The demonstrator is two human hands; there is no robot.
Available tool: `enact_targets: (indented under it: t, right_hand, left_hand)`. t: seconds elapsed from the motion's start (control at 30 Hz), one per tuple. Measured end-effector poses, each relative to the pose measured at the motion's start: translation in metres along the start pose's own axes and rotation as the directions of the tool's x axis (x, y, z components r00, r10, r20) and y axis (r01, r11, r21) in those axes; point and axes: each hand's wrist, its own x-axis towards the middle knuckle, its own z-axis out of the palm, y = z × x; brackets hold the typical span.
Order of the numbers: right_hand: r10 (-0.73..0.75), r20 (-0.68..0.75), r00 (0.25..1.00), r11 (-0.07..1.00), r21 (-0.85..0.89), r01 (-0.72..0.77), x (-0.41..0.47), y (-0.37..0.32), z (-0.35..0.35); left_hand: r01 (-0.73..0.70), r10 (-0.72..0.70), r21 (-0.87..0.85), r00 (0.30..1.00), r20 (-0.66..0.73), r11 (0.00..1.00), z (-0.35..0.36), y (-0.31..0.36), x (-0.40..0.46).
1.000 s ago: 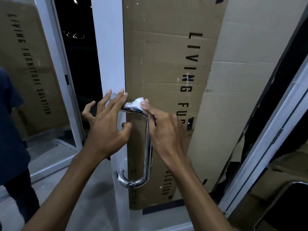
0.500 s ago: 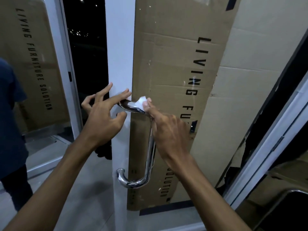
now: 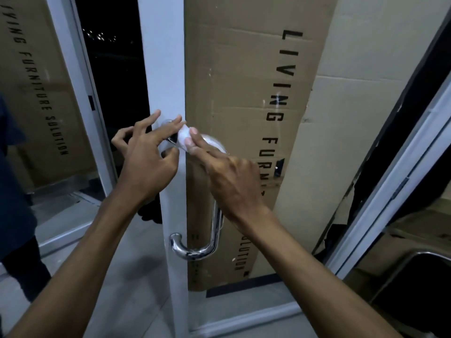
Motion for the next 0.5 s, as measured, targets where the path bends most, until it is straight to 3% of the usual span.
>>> enact_targets:
  t: [0.23,0.4,0.5]
  right_hand:
    - [0.147,-0.068,0.987,0.987,0.077,-0.141,-0.023,0.003,0.009]
    - [0.122,-0.092,0.988,0.99,0.082,-0.115,-0.017,-0.005,0.016]
    - [0.229,-0.111,0.967,0.967,0.143,-0.213,-0.03,0.005,0.016]
  left_hand:
    - [-0.006,0.006,0.049,1.0,-0.012,0.999,0.0,0.008,-0.007]
    - [0.001,-0.001,0.049,1.0,0.001,0.999,0.001,0.006,-0.006]
    - [0.004,-0.004,0.053,1.0,-0.006,0.999,0.002,0.006,-0.008]
